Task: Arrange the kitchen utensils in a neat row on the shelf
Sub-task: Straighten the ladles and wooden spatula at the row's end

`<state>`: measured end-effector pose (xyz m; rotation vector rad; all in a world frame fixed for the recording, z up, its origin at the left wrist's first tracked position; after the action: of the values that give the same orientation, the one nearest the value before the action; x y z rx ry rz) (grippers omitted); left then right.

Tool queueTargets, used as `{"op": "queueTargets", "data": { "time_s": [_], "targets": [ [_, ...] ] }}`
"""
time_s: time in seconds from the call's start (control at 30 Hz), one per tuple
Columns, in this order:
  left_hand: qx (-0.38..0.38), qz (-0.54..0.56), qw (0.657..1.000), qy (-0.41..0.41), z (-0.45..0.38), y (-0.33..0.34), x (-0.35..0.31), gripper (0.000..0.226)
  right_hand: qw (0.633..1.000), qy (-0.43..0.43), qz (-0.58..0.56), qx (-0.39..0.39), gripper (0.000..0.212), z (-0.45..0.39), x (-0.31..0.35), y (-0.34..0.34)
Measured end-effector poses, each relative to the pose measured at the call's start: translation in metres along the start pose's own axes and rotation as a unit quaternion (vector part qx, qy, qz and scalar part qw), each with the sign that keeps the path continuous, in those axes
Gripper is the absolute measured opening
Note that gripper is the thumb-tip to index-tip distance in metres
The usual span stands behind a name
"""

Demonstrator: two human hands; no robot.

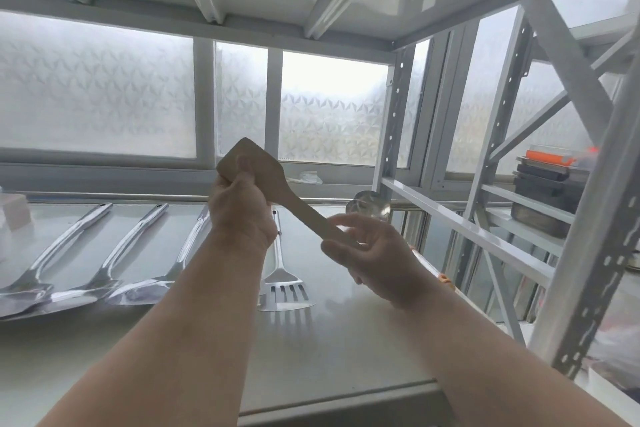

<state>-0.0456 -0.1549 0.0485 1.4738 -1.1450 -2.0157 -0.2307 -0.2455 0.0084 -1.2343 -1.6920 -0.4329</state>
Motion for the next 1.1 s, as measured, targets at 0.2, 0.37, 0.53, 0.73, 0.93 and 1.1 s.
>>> {"op": "queueTargets", "data": {
  "time_s": [0.2, 0.37, 0.53, 0.73, 0.93, 1.1],
  "targets": [
    [0.167, -0.432, 0.879, 0.111, 0.009, 0.012, 0.03, 0.014, 0.977, -0.127, 0.151, -0.079, 0.075, 0.003, 0.011, 0.006],
    [0.143, -0.692, 0.648, 0.285, 0.014, 0.002, 0.036, 0.044, 0.958, -0.14, 0.219, -0.12, 0.042, -0.003, 0.002, 0.008],
    [0.207, -0.747, 0.569, 0.273, 0.019, -0.002, 0.048, 0.035, 0.954, -0.018, 0.29, -0.072, 0.047, -0.01, -0.012, 0.006],
    [0.29, -0.786, 0.501, 0.215, 0.018, -0.009, 0.063, 0.034, 0.945, -0.016, 0.327, -0.016, 0.037, -0.004, -0.008, 0.013],
    [0.294, -0.8, 0.483, 0.201, 0.007, -0.014, 0.073, 0.021, 0.947, -0.035, 0.318, 0.03, 0.029, 0.002, -0.006, 0.017],
    [0.33, -0.802, 0.467, 0.173, 0.006, -0.016, 0.075, 0.019, 0.939, -0.009, 0.341, 0.044, 0.033, 0.005, -0.007, 0.015]
  ]
}}
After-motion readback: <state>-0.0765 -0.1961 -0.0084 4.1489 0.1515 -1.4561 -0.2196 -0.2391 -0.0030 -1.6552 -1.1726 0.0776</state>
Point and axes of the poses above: each hand's wrist, its own z-axis away from the middle knuckle, its own y-axis out of the palm, x = y × z, the point moved 4 cm from there along -z, towards the middle knuckle, and after that the axes turned 12 degrees about -x, right-handed, at the moved point
